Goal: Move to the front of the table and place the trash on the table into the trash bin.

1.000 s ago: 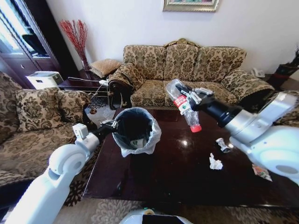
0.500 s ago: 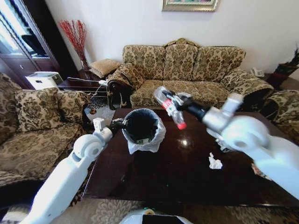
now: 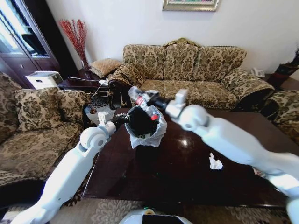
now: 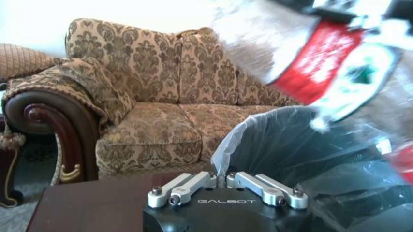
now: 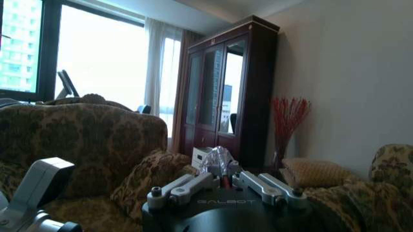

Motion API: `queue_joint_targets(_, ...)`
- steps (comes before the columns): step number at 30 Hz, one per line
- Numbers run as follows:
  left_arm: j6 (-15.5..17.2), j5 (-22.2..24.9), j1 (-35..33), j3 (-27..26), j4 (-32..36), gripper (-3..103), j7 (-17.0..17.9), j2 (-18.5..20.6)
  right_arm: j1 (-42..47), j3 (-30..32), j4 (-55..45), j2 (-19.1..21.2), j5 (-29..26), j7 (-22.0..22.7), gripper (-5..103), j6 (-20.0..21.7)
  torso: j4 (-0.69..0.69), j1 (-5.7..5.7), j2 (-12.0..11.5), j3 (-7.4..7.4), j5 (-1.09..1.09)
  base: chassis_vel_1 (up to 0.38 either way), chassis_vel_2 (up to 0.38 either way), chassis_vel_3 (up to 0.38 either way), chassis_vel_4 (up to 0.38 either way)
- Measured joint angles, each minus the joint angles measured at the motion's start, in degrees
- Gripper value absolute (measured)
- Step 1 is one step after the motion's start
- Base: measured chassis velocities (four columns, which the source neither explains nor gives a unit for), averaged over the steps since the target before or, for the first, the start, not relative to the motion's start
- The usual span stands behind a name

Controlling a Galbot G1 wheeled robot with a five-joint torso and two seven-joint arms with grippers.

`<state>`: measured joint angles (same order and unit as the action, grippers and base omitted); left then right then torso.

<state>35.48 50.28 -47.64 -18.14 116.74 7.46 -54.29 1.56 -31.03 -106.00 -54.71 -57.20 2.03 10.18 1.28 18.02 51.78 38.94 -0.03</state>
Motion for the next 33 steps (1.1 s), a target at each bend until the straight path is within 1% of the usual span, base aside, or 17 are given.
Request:
queue_joint_targets(3, 0.0, 0.2, -0.4, -0.8, 0.2, 2, -0.3, 0.8, 1.3, 0.4, 1.4, -1.4, 1.7, 0.8, -1, 1.2, -0.03, -0.01, 0.0, -0.01, 0.0, 0.0, 0.0, 0.0, 0.0)
queue_joint_targets(5, 0.0, 0.2, -1.2, -1.6, 0.8, 2, -0.8, 1.4, 1.9, 0.9, 1.6, -1.4, 1.9, 0.8, 7, 2.4, -0.03, -0.01, 0.0, -0.01, 0.01, 0.0, 0.0, 0.0, 0.0)
queue_joint_targets(7, 0.0, 0.2, -1.5, -1.8, 1.0, 2, -1.0, 1.5, 2.0, 1.0, 1.6, -1.5, 2.0, 0.9, 7, 2.6, -0.03, -0.01, 0.0, -0.01, 0.01, 0.0, 0.0, 0.0, 0.0)
queue_joint_targets(14, 0.0, 0.5, -2.3, -2.5, 2.3, 2, -1.3, 2.0, 1.4, 0.6, 0.8, -2.4, 2.0, 2.9, 39, 2.8, -0.02, -0.01, 0.0, -0.01, 0.02, 0.0, 0.0, 0.0, 0.0)
queue_joint_targets(15, 0.0, 0.5, -2.3, -2.5, 2.3, 2, -1.3, 2.0, 1.4, 0.6, 0.8, -2.4, 2.0, 2.9, 39, 2.8, -0.02, -0.01, 0.0, -0.01, 0.02, 0.0, 0.0, 0.0, 0.0)
queue_joint_targets(16, 0.0, 0.7, -2.3, -2.7, 2.5, 2, -1.3, 2.1, 0.9, 0.5, 0.7, -2.5, 1.9, 3.3, 45, 2.8, -0.02, -0.01, 0.0, -0.01, 0.03, 0.0, 0.0, 0.0, 0.0)
queue_joint_targets(19, 0.0, 1.0, -2.6, -3.0, 2.9, 2, -1.3, 2.4, 0.0, 0.4, 0.4, -2.3, 1.5, 3.9, 51, 2.8, -0.02, -0.01, 0.0, -0.01, 0.03, 0.0, 0.0, 0.0, 0.0)
queue_joint_targets(22, 0.0, 1.5, -3.4, -4.1, 3.7, 2, -1.4, 2.7, -1.8, 0.2, -1.0, -1.2, 0.3, 5.6, 67, 2.9, -0.02, -0.01, 0.0, -0.01, 0.03, 0.0, 0.0, 0.0, 0.0)
queue_joint_targets(24, 0.0, 1.6, -3.5, -4.3, 3.9, 2, -1.4, 2.7, -2.1, 0.3, -1.5, -0.9, -0.1, 6.1, 67, 2.9, -0.01, -0.01, 0.0, -0.01, 0.03, 0.0, 0.0, 0.0, 0.0)
queue_joint_targets(25, 0.0, 1.8, -4.2, -5.0, 4.4, 2, -1.4, 2.7, -2.5, 1.1, -3.3, 0.4, -1.5, 8.9, 78, 3.2, 0.0, -0.01, 0.0, -0.01, 0.03, 0.0, 0.0, 0.0, 0.0)
queue_joint_targets(26, 0.0, 1.8, -4.5, -5.3, 4.5, 2, -1.4, 2.7, -2.5, 1.5, -4.0, 1.0, -1.9, 10.2, 78, 3.5, -0.01, -0.01, 0.0, -0.01, 0.02, 0.0, 0.0, 0.0, 0.0)
queue_joint_targets(27, -0.2, 1.8, -5.5, -6.2, 4.6, 2, -1.5, 2.7, -2.3, 2.6, -5.4, 2.3, -2.8, 13.3, 83, 4.5, -0.03, -0.01, 0.0, -0.02, 0.02, 0.0, 0.0, 0.0, 0.0)
queue_joint_targets(28, -0.2, 1.8, -5.5, -6.2, 4.6, 2, -1.5, 2.7, -2.3, 2.6, -5.4, 2.3, -2.8, 13.3, 83, 4.5, -0.03, -0.01, 0.0, -0.02, 0.02, 0.0, 0.0, 0.0, 0.0)
queue_joint_targets(29, -0.6, 1.4, -6.8, -7.3, 4.6, 2, -1.6, 2.7, -1.4, 3.8, -6.3, 3.3, -3.5, 16.0, 89, 5.4, -0.05, -0.02, 0.0, -0.02, 0.02, 0.0, 0.0, 0.0, 0.0)
queue_joint_targets(30, -1.1, 0.3, -8.2, -8.6, 4.6, 2, -1.5, 2.7, 1.3, 6.2, -7.2, 4.7, -3.6, 18.9, 94, 6.2, 0.0, -0.02, 0.0, -0.02, 0.06, 0.0, 0.0, 0.0, 0.0)
queue_joint_targets(31, -1.1, 0.3, -8.2, -8.6, 4.6, 2, -1.5, 2.7, 1.3, 6.2, -7.2, 4.7, -3.6, 18.9, 94, 6.2, 0.0, -0.02, 0.0, -0.02, 0.06, 0.0, 0.0, 0.0, 0.0)
queue_joint_targets(33, -1.9, -1.5, -8.8, -9.8, 4.2, 2, -1.5, 2.4, 5.2, 9.3, -8.6, 7.7, -3.3, 21.9, 99, 7.0, 0.01, -0.02, 0.0, -0.02, 0.05, 0.0, 0.0, 0.0, 0.0)
